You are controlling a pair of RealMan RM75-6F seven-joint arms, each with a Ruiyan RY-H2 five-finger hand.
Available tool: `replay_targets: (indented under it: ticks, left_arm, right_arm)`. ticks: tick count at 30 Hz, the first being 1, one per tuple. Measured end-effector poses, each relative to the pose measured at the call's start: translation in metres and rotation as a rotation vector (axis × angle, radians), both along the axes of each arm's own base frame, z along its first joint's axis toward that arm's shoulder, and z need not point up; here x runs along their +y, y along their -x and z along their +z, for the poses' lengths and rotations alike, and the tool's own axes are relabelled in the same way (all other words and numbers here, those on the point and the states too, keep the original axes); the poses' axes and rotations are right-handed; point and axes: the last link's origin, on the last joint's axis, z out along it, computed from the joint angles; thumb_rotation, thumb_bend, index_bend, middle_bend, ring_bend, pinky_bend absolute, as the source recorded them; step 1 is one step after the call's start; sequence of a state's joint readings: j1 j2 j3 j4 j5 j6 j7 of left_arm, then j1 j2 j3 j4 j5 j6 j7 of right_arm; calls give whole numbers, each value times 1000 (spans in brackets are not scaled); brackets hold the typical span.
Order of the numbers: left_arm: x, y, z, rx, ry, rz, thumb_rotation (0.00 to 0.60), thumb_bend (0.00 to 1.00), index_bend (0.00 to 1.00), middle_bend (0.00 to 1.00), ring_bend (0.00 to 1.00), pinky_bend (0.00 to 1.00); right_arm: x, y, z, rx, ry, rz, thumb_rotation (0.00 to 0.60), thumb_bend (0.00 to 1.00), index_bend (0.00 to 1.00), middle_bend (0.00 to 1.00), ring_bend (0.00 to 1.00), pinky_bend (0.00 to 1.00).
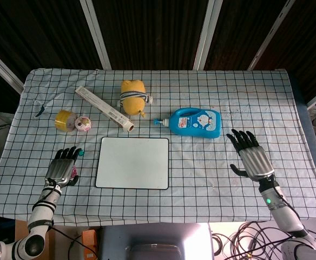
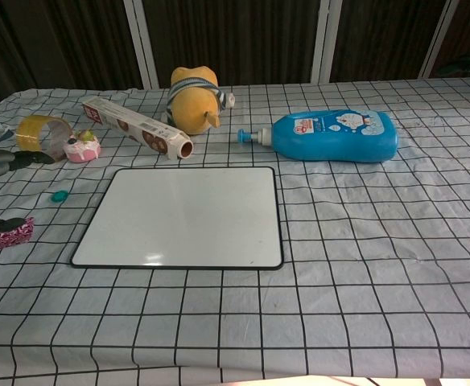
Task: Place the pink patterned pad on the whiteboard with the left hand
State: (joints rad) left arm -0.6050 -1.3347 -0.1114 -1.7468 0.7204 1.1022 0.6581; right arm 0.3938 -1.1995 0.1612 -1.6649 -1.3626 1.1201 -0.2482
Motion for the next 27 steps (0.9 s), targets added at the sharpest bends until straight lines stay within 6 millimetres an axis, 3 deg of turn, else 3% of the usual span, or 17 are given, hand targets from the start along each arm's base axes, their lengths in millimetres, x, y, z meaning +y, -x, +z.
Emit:
replay_targets:
  ticks: [7,13,20,27]
  left_arm:
    - [-9,3,-3,11,14,-6,600,350,0,0,0,0]
    - [-21,11,-3,32,22,25,600,346,18,0,0,8]
    - [-17,26,-10,74,9,95,600,347,58,0,0,22]
    - [-10,36,-22,124,8,126,600,352,147,0,0,44]
  right_arm:
    - [10,6,6,2,7,5,600,228,0,0,0,10]
    - [36,22,13,21,10,-11,600,228,0,0,0,10]
    - [67,43,18,26,3,-39,600,228,0,0,0,10]
    - [72,51,23,17,5,-52,600,228,0,0,0,10]
